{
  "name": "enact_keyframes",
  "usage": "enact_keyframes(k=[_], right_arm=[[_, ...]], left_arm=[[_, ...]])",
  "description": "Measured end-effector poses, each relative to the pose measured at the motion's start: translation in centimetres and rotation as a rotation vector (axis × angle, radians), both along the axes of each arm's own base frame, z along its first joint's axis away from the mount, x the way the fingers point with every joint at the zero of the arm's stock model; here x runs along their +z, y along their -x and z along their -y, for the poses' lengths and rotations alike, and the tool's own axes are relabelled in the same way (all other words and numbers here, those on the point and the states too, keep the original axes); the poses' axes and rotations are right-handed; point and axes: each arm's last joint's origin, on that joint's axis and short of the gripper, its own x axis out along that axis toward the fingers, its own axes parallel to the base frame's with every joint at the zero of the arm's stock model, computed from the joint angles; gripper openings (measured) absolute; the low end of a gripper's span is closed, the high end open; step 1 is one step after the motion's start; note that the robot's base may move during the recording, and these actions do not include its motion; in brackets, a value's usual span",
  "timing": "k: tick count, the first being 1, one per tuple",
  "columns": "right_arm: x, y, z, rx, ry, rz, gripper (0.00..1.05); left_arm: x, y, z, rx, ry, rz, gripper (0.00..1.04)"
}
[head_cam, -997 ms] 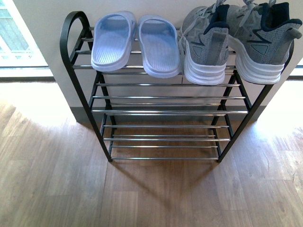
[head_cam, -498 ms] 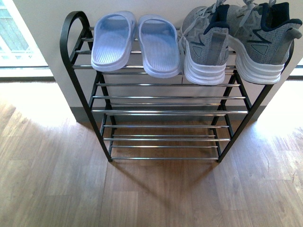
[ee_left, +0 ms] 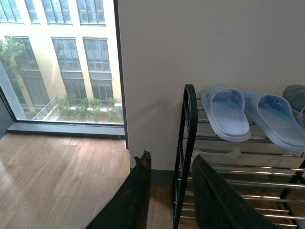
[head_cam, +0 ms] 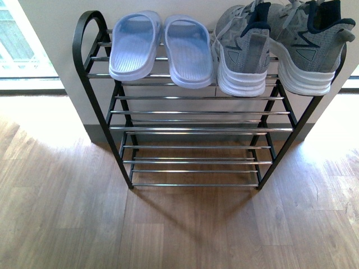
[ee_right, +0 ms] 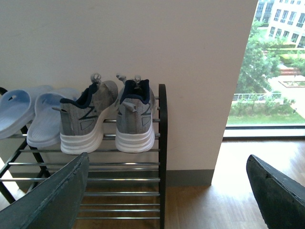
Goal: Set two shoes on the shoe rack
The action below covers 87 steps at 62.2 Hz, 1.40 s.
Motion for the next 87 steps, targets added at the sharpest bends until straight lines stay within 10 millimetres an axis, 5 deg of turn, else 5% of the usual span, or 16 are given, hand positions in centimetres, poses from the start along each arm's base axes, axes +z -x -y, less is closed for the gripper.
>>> enact_keyframes(k=[14,87], right_arm=[[0.00,0.00,-0.01,0.002,0.000,0.000,0.96],[0.01,0.01,0.00,0.000,0.000,0.001,0.96]], left_arm=[[0.00,0.00,0.00,0.000,-0.001,0.000,0.97],[0.00,0.00,0.00,0.000,-0.001,0.000,0.95]])
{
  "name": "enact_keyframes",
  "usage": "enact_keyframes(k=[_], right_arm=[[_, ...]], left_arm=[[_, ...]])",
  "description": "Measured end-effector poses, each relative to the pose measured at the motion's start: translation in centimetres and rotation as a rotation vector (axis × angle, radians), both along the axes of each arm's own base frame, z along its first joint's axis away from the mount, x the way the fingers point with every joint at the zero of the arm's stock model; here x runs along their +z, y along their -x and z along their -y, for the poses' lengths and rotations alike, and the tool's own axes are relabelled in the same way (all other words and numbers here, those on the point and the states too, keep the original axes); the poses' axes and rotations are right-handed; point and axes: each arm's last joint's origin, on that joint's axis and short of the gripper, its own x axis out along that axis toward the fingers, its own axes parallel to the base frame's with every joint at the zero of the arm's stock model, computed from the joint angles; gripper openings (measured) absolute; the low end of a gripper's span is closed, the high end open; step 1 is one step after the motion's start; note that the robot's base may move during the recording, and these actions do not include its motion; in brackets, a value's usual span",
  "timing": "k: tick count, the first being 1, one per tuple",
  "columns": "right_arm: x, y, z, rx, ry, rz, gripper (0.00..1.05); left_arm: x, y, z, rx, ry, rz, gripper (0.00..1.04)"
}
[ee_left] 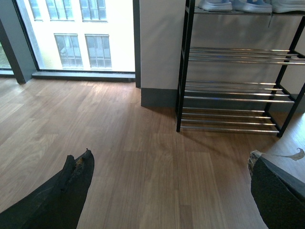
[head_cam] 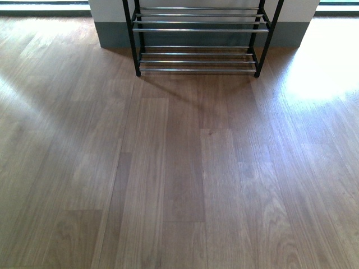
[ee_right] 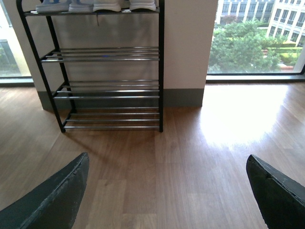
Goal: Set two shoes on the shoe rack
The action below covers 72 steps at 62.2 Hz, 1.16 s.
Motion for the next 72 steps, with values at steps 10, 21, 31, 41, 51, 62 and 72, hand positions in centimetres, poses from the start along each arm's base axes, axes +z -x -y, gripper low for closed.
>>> enact_keyframes(k=[10,21,31,41,51,62,72], right_arm=[[0.01,0.00,0.00,0.000,0.000,0.000,0.96],[0.01,0.00,0.00,0.001,0.000,0.000,0.96],[0.00,0.00,0.00,0.000,0.000,0.000,0.96],[0.01,0.00,0.00,0.002,0.000,0.000,0.96],[0.02,0.01,0.00,0.002,0.000,0.001,0.96],[0.01,0.00,0.00,0.002,0.000,0.000,0.96],[0.01,0.00,0.00,0.002,0.000,0.000,0.96]], left_arm=[[0.00,0.00,0.00,0.000,0.000,0.000,0.95],[0.00,0.00,0.00,0.000,0.000,0.000,0.95],[0.00,0.00,0.00,0.000,0.000,0.000,0.95],[0.00,0.00,0.00,0.000,0.000,0.000,0.95],[0.00,0.00,0.00,0.000,0.000,0.000,0.95],[0.00,0.00,0.00,0.000,0.000,0.000,0.95],[0.00,0.00,0.00,0.000,0.000,0.000,0.95]])
